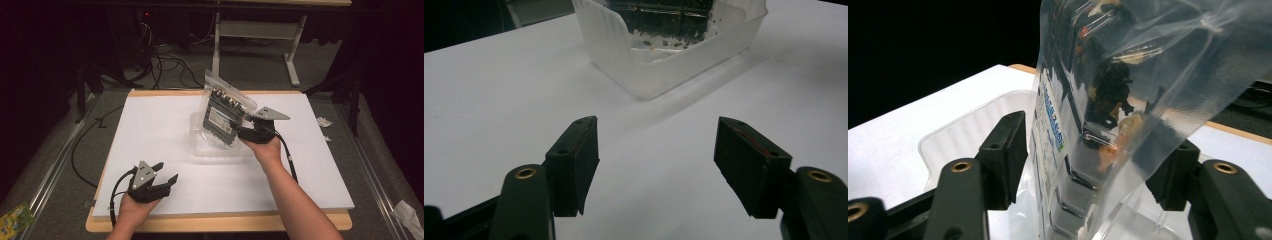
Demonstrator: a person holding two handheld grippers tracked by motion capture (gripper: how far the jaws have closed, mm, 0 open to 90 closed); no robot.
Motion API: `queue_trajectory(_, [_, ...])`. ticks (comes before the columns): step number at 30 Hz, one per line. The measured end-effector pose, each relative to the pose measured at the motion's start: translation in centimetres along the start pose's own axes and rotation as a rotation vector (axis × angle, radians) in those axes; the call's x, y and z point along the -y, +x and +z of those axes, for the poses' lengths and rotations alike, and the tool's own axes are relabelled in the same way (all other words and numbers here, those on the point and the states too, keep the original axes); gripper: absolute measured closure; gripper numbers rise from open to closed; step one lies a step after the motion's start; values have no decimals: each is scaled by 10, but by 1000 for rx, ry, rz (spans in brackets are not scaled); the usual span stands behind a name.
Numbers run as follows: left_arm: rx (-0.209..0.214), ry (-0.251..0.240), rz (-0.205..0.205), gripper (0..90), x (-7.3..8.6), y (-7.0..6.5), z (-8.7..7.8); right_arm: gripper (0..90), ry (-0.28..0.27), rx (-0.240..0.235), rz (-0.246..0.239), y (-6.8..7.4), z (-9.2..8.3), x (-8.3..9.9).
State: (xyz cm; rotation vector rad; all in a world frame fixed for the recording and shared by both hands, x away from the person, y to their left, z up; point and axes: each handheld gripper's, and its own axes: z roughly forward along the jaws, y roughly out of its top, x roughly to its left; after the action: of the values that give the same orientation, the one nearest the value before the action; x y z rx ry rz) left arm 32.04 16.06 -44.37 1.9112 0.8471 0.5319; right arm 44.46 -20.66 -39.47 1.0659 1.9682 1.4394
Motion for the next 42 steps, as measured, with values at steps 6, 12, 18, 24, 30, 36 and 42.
queue_trajectory(6, [-15, -24, -16, 344, -1, 2, -3, 228, -18, -49, 50, -5, 2, 1])
queue_trajectory(12, [-31, -36, -29, 340, -1, 4, -5, 171, 8, -4, 55, -9, 2, -1])
queue_trajectory(18, [-22, -31, -39, 313, -1, 6, -5, 89, -14, 9, 54, -12, -7, -7])
queue_trajectory(24, [17, -50, -91, 285, -2, 7, -8, 50, -7, -10, 53, -13, -25, -8])
queue_trajectory(30, [26, -33, -82, 273, -2, 5, -9, 13, 2, -24, 37, -10, -55, -7])
queue_trajectory(36, [32, -30, -106, 281, -2, 3, -10, 0, 23, 20, 15, -12, -92, 8])
queue_trajectory(42, [16, -17, -90, 275, -2, -4, -13, 0, 10, 27, 47, -13, -136, 38])
